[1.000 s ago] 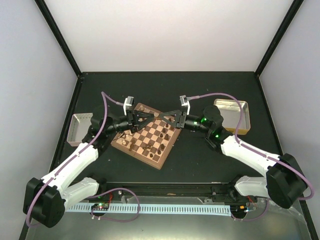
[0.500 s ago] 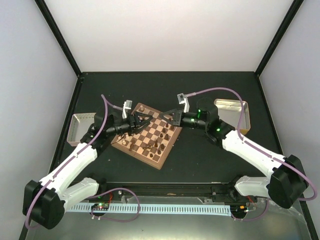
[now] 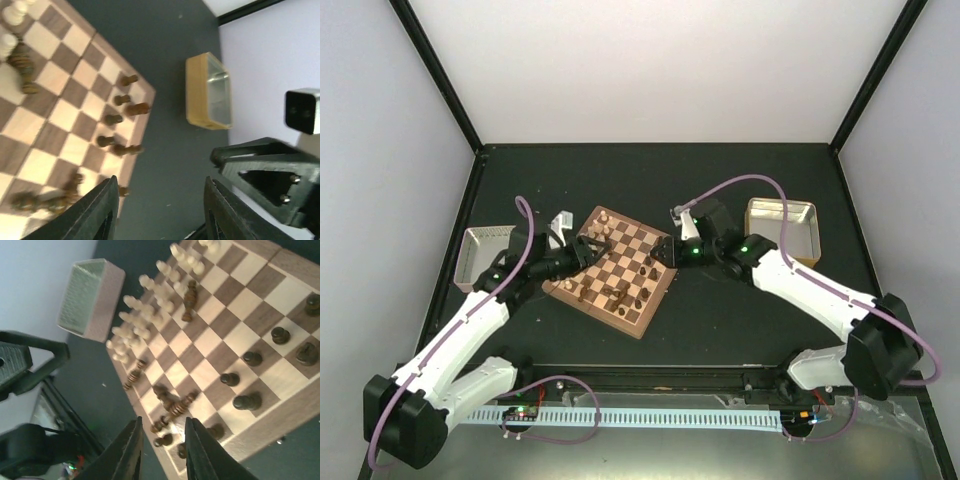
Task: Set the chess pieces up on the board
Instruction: Pick up the chess piece from the chessboard.
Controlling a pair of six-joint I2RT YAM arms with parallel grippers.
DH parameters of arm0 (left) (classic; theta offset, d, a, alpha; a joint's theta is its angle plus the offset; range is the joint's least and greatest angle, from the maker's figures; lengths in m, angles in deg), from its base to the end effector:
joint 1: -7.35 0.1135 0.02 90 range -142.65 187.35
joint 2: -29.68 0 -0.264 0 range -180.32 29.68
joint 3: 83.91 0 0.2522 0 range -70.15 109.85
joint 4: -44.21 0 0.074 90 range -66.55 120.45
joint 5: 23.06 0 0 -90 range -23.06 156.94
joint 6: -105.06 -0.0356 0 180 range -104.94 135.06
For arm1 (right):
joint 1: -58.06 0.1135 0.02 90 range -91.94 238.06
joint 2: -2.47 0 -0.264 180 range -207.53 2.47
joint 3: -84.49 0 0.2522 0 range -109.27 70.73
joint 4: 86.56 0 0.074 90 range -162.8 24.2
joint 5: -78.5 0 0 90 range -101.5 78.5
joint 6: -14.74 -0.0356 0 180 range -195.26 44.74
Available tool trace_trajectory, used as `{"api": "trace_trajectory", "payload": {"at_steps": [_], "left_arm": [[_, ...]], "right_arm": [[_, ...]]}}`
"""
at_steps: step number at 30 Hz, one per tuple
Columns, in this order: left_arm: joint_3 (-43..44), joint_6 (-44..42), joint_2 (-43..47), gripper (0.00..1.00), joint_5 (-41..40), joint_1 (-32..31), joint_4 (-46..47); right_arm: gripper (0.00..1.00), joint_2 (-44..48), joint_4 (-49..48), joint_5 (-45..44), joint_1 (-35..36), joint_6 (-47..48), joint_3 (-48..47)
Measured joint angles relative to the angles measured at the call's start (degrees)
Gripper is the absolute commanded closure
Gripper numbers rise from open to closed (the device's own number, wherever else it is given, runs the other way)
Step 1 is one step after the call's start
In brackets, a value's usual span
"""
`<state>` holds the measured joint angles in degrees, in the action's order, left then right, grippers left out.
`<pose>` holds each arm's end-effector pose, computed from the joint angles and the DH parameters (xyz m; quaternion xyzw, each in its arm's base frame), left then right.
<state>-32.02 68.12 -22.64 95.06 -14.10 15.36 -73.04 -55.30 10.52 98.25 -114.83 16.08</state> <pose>0.1826 -0.0898 0.2690 -0.1098 0.8388 -0.4637 0.2633 0.2115 0.1961 0.2715 -0.0880 0.8831 0.4060 0.2179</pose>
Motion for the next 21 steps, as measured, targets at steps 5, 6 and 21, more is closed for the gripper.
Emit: {"api": "trace_trajectory", "payload": {"at_steps": [5,6,21], "left_arm": [[0.9,-7.0,-1.4,0.5,-4.0,-0.6,-8.5],[1.1,-8.2,-1.8,0.51,-5.1,-1.1,-10.3],[11.6,-20.3,-24.4,0.75,-20.0,-17.1,-26.5]], "right_arm": [[0.71,-3.1,4.5,-4.1,3.0,3.3,-1.6],[0.71,-3.3,4.9,-4.7,3.4,3.5,-1.6],[0.77,-4.0,5.7,-8.2,4.0,3.5,-1.2]]}}
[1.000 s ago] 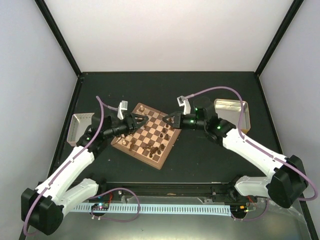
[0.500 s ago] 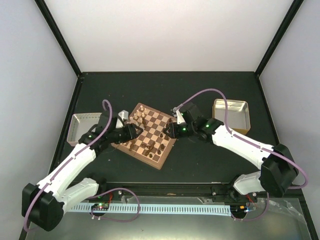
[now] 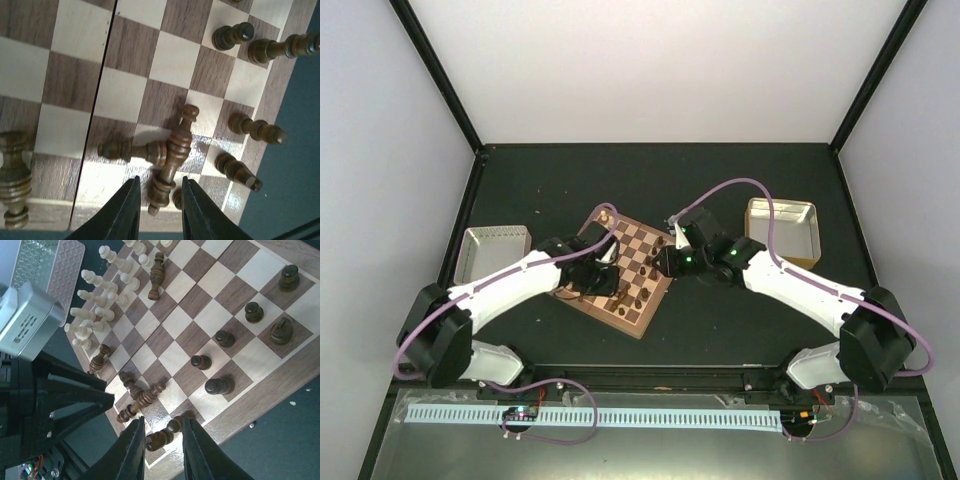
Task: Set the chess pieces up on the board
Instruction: Pick up the chess piece from the chessboard.
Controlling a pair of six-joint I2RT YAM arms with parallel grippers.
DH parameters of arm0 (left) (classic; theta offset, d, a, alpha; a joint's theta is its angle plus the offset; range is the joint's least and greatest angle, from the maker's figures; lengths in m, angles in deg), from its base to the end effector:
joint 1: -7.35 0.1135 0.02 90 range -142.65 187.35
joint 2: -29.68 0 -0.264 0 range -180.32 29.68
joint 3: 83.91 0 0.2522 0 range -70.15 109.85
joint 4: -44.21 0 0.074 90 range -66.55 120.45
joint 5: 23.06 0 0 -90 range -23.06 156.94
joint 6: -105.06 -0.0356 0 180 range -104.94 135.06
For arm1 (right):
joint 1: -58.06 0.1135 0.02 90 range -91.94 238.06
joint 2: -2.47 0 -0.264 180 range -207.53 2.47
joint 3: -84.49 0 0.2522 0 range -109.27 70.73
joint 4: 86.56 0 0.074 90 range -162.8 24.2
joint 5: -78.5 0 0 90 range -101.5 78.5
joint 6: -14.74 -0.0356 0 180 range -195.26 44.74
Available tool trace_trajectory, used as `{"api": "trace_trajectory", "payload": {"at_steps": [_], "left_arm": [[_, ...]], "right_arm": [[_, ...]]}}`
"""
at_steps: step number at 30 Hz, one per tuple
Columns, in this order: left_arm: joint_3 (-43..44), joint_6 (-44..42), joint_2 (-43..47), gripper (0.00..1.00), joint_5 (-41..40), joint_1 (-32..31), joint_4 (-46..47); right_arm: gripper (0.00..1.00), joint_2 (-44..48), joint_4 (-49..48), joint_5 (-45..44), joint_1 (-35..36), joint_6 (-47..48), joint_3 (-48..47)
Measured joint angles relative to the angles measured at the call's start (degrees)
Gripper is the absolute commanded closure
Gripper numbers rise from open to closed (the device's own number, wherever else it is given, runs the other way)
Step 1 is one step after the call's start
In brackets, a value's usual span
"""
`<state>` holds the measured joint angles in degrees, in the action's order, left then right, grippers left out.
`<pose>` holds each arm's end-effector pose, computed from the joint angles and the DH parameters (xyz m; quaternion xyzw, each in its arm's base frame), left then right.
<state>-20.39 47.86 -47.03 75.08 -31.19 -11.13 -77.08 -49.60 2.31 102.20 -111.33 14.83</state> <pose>0.1884 -0.1565 0.2112 0.0623 0.9781 -0.1650 0.1103 0.2057 0.2114 0.2506 -0.1091 0.9178 0.3207 0.2072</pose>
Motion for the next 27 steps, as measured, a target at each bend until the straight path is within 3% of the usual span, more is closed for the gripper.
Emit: {"api": "trace_trajectory", "payload": {"at_steps": [9,27], "left_arm": [[2.8,-2.0,-7.7,0.76,-0.6,-2.4,-0.7],[4.9,-2.2,-13.9,0.75,-0.1,-3.0,-1.2]], "right_arm": [[0.78,0.2,-0.1,-0.5,0.0,0.0,1.4],[0.78,1.4,0.0,-2.9,0.0,-0.3,2.4]]}}
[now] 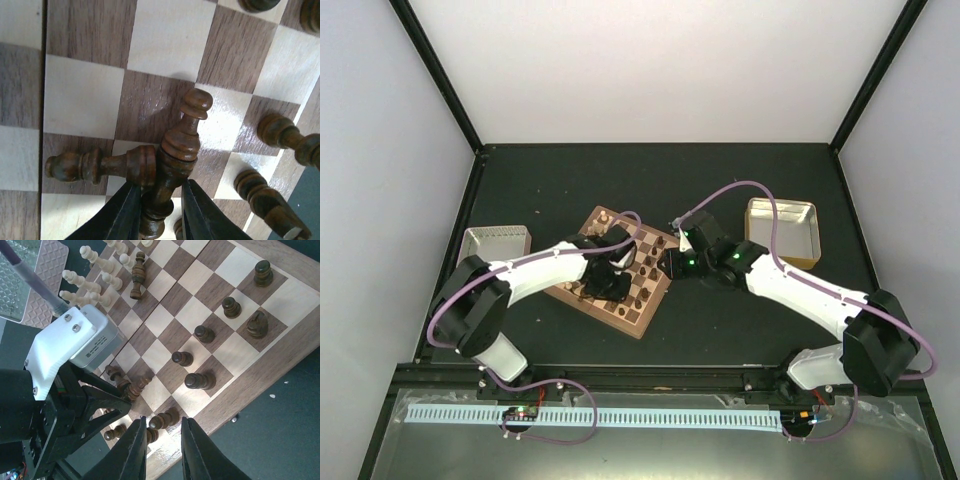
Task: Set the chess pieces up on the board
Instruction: Pick up the chess piece from the chessboard.
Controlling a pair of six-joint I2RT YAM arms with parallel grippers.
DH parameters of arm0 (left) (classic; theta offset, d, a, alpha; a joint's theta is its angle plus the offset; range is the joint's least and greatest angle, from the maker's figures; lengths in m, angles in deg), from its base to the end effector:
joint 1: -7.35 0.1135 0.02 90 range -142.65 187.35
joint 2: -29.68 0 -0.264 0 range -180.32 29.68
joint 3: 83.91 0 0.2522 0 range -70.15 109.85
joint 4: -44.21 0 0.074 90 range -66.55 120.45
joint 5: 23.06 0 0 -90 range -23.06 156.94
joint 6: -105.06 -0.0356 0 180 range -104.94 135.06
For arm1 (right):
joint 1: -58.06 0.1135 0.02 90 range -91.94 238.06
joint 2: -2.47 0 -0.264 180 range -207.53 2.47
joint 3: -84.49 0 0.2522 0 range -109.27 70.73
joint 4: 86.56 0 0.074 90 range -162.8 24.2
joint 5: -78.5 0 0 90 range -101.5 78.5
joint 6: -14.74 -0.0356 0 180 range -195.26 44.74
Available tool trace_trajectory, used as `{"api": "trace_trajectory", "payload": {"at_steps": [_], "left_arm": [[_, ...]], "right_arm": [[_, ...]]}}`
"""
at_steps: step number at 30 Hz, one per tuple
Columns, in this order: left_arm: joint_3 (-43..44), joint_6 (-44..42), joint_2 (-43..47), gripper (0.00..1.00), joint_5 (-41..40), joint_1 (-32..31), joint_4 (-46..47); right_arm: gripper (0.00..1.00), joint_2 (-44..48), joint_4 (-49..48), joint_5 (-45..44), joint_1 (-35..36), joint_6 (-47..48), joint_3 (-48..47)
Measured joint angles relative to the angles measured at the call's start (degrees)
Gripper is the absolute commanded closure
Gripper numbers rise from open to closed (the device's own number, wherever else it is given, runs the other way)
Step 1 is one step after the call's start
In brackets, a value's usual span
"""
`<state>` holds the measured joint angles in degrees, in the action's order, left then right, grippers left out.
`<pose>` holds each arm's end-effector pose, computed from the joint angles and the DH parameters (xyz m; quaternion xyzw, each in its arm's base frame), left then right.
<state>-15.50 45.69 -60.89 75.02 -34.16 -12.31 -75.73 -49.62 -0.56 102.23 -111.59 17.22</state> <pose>0.2046 -0.1878 0.1752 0.1010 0.9875 -0.1146 0.0382 0.2010 0.2046 0.2433 -0.0977 0.9244 0.2991 0.2156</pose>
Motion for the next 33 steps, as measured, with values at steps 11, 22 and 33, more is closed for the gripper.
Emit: {"api": "trace_trajectory", "payload": {"at_steps": [11,22,33], "left_arm": [[2.6,0.0,-2.6,0.84,-1.4,-0.1,-0.4],[3.3,-0.5,-2.2,0.98,-2.1,-0.2,-1.0],[2.1,-1.6,6.8,0.99,-0.3,-0.2,2.2]], "right_arm": [[0.77,1.3,0.0,-1.0,0.0,-0.2,0.7],[0.73,3.8,-4.0,1.3,0.0,-1.6,3.5],[0.52,3.1,-12.4,9.9,0.0,-8.1,7.7]]}}
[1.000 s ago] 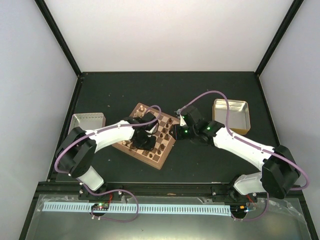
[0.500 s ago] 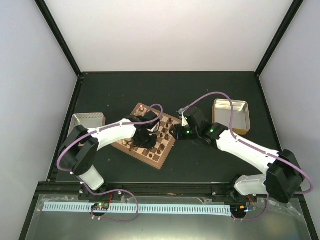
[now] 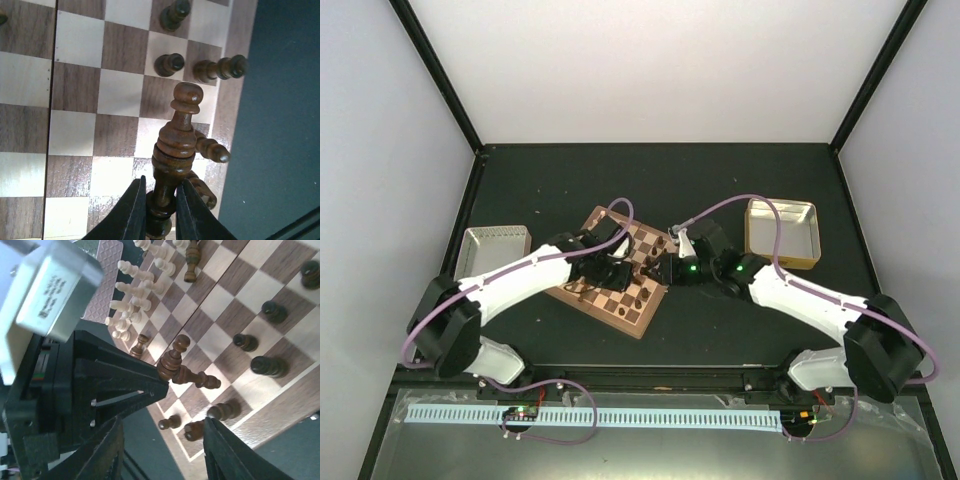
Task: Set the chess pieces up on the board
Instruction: Pick up the chess piece from the chessboard.
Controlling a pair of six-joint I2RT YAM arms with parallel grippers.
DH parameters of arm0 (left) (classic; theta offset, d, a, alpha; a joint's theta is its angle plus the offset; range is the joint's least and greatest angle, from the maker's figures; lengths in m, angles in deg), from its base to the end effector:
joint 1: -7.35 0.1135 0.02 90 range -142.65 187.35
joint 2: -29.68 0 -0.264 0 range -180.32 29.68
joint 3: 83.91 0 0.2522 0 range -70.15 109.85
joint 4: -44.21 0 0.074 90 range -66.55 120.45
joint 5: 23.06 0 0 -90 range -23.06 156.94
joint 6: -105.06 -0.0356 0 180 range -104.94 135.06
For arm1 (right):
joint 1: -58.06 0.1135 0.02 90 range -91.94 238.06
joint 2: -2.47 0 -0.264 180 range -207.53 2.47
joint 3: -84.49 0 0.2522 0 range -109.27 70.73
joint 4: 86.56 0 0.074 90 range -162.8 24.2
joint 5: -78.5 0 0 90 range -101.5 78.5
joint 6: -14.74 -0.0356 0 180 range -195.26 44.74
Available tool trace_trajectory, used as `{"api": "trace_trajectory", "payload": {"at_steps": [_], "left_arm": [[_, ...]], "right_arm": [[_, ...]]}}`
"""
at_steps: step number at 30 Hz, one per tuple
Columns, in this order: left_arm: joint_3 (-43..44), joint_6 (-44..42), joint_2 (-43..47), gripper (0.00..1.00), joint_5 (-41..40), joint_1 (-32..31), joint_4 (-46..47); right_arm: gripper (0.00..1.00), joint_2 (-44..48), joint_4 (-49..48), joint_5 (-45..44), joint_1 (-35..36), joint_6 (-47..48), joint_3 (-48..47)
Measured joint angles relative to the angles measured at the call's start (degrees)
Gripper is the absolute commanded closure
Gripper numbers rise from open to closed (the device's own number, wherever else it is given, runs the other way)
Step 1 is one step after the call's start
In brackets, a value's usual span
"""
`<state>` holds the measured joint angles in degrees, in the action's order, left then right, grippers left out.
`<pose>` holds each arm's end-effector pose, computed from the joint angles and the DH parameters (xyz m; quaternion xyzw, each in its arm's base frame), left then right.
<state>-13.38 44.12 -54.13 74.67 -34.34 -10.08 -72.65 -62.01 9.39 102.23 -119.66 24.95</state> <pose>0.2049 -0.1889 0.2170 0.1207 0.9713 -0.1663 0.1199 0.1899 0.2022 0.2318 -0.0746 0.8919 0.4072 0.1820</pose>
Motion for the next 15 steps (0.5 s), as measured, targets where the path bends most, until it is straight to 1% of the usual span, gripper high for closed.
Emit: {"api": "trace_trajectory", "payload": {"at_steps": [3,6,15], "left_arm": [[-2.4,-1.4,2.9,0.99,1.1,0.0,2.5],[-4.9,-3.1,5.5,0.98,1.9,0.1,5.1],[-8.3,-6.8,12.0,0.98,1.8,0.7,9.6]], "right_arm": [[0.48,-1.5,-1.9,2.4,0.0,-1.6,-0.1],[0.47,-3.5,-1.9,3.8,0.0,-2.0,-1.7],[0.57,-10.3,-2.6,5.4,-0.2,-2.5,-9.5]]}}
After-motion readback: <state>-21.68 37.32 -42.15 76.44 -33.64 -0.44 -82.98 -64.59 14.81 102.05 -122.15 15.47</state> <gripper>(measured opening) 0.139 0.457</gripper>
